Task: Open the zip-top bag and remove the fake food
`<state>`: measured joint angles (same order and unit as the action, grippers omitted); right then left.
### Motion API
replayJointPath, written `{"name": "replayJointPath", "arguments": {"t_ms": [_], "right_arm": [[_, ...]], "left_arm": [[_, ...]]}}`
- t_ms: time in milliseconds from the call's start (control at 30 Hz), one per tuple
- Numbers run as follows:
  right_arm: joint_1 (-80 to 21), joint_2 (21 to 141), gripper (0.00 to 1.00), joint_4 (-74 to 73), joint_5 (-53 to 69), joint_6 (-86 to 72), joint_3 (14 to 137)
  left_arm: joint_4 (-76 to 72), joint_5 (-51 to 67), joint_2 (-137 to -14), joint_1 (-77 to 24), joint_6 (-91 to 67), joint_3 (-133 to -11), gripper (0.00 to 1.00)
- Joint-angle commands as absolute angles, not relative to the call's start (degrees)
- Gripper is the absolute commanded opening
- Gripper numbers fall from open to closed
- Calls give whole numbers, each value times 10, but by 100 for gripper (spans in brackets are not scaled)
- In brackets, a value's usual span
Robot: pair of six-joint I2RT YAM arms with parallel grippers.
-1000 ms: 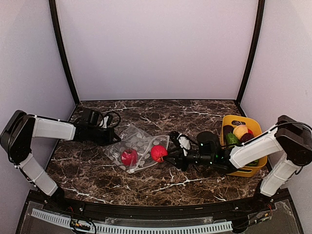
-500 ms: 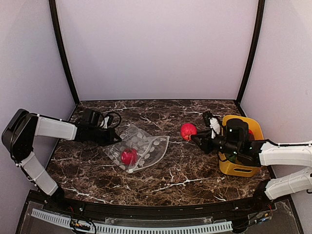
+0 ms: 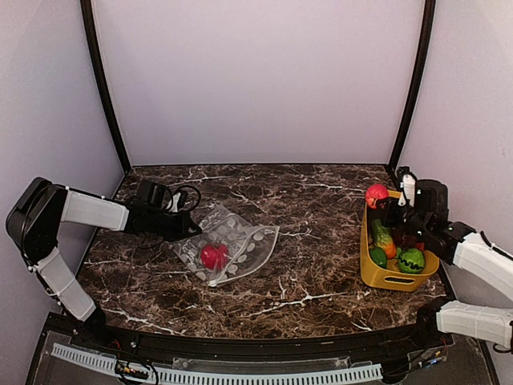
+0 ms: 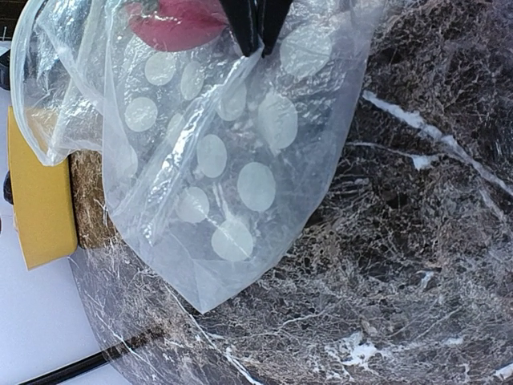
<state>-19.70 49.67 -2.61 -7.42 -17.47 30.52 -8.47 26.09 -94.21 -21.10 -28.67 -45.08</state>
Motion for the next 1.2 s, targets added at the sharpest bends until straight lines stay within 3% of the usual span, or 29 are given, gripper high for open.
{"name": "replayJointPath", "arguments": {"t_ms": [0,167,200,267,400,667,867,1167], "right_arm": [[-146,508,28,-71,-65,-181,320],[-107,525,31,-75,-58,-173,322],[-104,532,39,-80,-57,-173,324],[-102,537,64,-91,-61,-174,328],[-102,525,79,-85,-41,-164,328],[-120,514,75,-66,124,-103,339],[-197,537,72,4,218,-82,320],[-369,723,62,192,231,-65,323]], "left_arm": [[-90,271,-942,-207,-289,-462,1],[-85,268,-936,-207,-287,-461,1],[-85,268,-936,-207,-287,-461,1],[-85,269,-936,-207,-287,-461,1],[-86,270,-936,-207,-288,-461,1],[-85,272,-932,-207,-289,-459,1],[-88,276,-933,-207,-292,-460,1],[-94,285,-935,-207,-299,-458,1]]}}
